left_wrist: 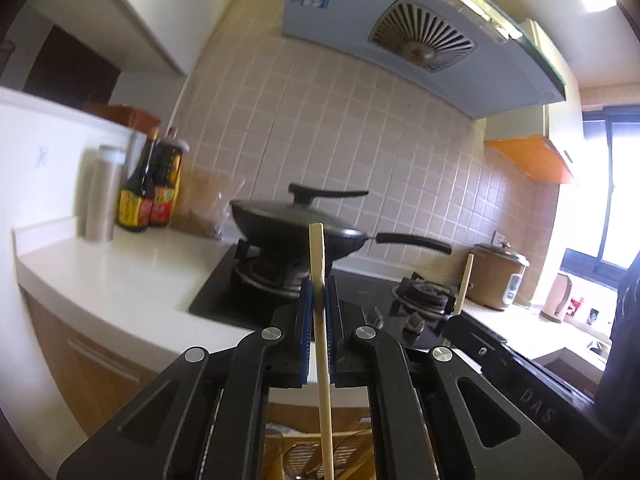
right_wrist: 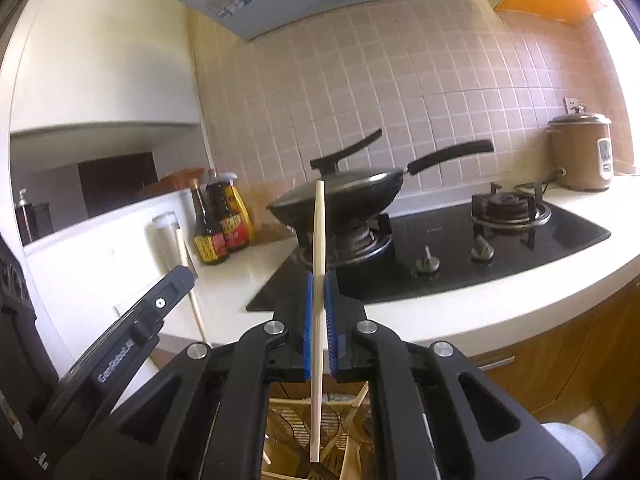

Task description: Organize utensils

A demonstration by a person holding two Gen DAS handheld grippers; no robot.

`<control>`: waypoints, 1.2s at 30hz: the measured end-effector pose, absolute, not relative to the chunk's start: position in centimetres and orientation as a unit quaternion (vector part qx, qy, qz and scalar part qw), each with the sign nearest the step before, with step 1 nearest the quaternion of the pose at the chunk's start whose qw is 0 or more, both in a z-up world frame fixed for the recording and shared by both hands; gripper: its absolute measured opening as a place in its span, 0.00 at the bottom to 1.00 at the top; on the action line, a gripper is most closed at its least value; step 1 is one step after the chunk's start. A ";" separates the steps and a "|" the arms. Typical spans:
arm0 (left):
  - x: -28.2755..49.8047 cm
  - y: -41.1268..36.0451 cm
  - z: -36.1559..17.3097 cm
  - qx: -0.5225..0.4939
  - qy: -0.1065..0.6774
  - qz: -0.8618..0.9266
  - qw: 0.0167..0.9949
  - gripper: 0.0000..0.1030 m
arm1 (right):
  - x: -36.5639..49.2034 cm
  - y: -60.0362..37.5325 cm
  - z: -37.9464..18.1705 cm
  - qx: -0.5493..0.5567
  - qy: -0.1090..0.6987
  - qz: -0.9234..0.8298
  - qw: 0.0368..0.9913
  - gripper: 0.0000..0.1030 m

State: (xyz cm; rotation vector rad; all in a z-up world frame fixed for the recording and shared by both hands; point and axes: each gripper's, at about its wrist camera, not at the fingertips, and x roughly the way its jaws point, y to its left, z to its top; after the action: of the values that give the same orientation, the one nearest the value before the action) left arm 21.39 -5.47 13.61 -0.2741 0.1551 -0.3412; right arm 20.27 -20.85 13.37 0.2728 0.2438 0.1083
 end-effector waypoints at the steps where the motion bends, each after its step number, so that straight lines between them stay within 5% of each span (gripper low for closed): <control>1: 21.6 -5.4 13.2 -0.135 0.080 -0.169 0.973 0.04 | 20.3 -20.7 12.9 0.132 0.120 0.054 0.982 0.04; 6: 21.3 -4.5 12.2 -0.149 0.096 -0.187 0.966 0.06 | 19.1 -20.5 12.0 0.127 0.135 0.065 0.981 0.05; 8: 20.8 -4.1 12.3 -0.154 0.104 -0.194 0.963 0.17 | 18.2 -20.6 12.0 0.125 0.140 0.068 0.980 0.06; 11: 19.4 -3.2 12.9 -0.153 0.105 -0.203 0.961 0.33 | 16.5 -20.7 12.5 0.119 0.146 0.077 0.979 0.29; 15: 15.9 -1.9 14.3 -0.142 0.095 -0.213 0.962 0.42 | 13.1 -20.6 13.5 0.108 0.140 0.077 0.981 0.30; 17: 13.5 -0.9 14.9 -0.144 0.081 -0.214 0.963 0.59 | 11.2 -20.7 13.9 0.105 0.137 0.075 0.982 0.37; 19: 11.5 -0.1 15.4 -0.140 0.070 -0.213 0.964 0.61 | 8.9 -20.7 14.2 0.100 0.130 0.071 0.984 0.51; 26: 5.4 1.5 15.2 -0.123 0.060 -0.208 0.969 0.80 | 2.6 -20.8 13.6 0.086 0.126 0.052 0.987 0.56; 36: 1.2 0.1 6.7 -0.053 0.087 -0.118 0.988 0.83 | -2.2 -21.1 6.6 0.056 0.112 -0.072 0.990 0.89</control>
State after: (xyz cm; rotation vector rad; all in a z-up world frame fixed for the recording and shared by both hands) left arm 1.18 0.14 6.66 -0.1059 0.1750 -0.2369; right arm -2.18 -21.11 6.62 0.1122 0.2240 -0.1441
